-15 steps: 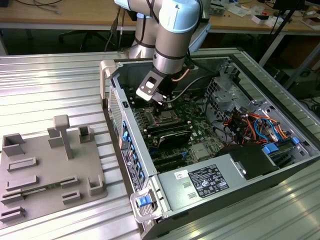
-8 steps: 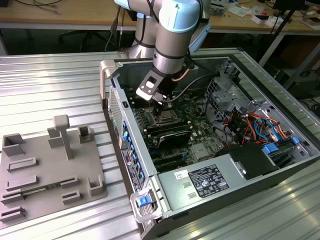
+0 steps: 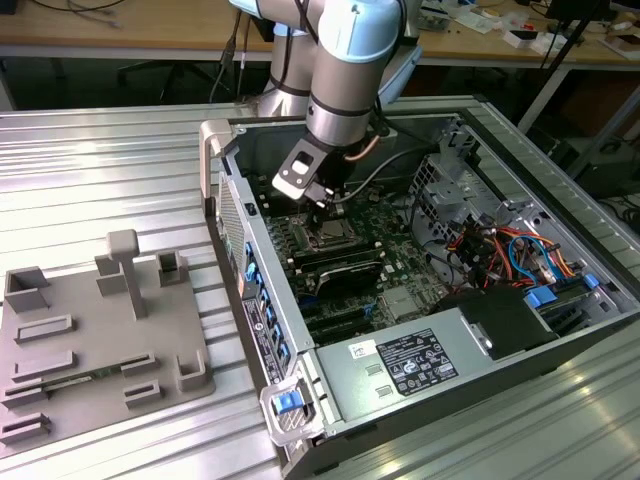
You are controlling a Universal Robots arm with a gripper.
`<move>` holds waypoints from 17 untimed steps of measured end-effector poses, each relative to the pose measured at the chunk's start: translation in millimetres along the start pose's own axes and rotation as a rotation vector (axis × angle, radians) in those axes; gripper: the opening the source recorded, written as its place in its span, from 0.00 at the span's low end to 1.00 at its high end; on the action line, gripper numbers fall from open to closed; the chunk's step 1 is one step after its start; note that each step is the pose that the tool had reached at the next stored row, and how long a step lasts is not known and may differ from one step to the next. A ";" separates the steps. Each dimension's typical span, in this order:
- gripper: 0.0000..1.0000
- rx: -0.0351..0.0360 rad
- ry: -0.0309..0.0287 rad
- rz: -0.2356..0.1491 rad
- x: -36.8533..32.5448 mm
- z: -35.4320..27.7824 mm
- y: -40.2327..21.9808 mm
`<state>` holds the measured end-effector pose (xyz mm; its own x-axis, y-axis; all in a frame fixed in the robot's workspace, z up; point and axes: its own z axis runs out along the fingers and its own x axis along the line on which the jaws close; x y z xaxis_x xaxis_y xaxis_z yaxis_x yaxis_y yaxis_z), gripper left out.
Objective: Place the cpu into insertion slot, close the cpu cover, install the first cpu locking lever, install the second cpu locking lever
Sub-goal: 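Close the cpu cover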
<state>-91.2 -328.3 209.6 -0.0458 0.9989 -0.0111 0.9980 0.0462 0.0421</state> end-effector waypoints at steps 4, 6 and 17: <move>0.11 0.0014 -0.0001 0.000 0.0 3.2 -0.8; 0.11 0.0027 -0.0004 0.000 0.0 4.6 -1.0; 0.11 0.0023 -0.0012 0.000 0.1 1.1 -0.8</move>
<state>-91.9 -328.3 208.5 -0.0459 0.9989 -0.0123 0.9981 0.0463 0.0398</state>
